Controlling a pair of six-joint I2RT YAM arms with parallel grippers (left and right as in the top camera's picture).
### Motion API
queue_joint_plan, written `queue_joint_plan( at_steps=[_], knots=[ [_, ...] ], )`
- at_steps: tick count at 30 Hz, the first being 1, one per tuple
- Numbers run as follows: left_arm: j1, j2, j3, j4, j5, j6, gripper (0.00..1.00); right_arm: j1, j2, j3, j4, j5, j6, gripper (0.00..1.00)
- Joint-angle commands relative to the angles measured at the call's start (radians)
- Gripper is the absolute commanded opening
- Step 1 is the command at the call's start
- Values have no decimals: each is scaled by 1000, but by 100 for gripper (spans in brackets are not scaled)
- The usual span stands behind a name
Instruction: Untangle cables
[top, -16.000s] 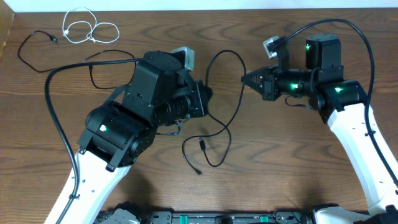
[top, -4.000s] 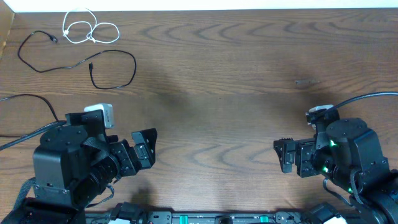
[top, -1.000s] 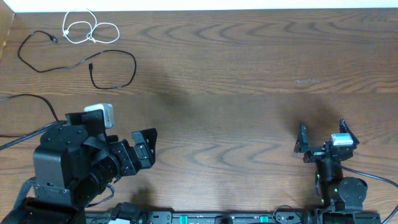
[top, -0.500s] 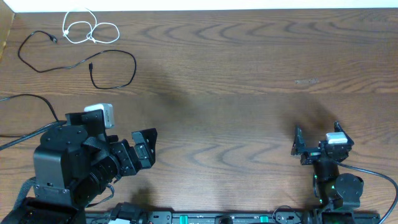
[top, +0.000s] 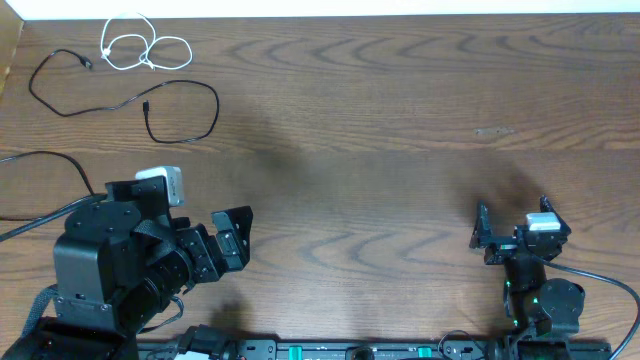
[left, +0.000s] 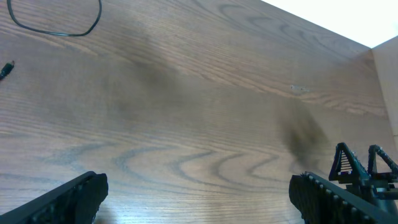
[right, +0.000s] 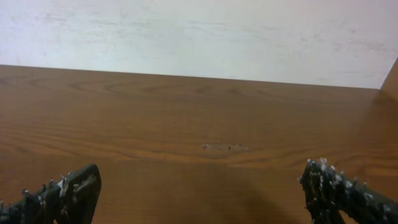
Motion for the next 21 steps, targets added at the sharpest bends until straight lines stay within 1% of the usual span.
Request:
queue_joint_plan(
  at_steps=[1, 21],
  knots=[
    [-2, 2, 9, -1, -14, 13, 99, 8, -7, -1, -11, 26, 19, 99],
    [-2, 2, 9, -1, -14, 13, 99, 3, -7, -1, -5, 14, 21, 99]
  ],
)
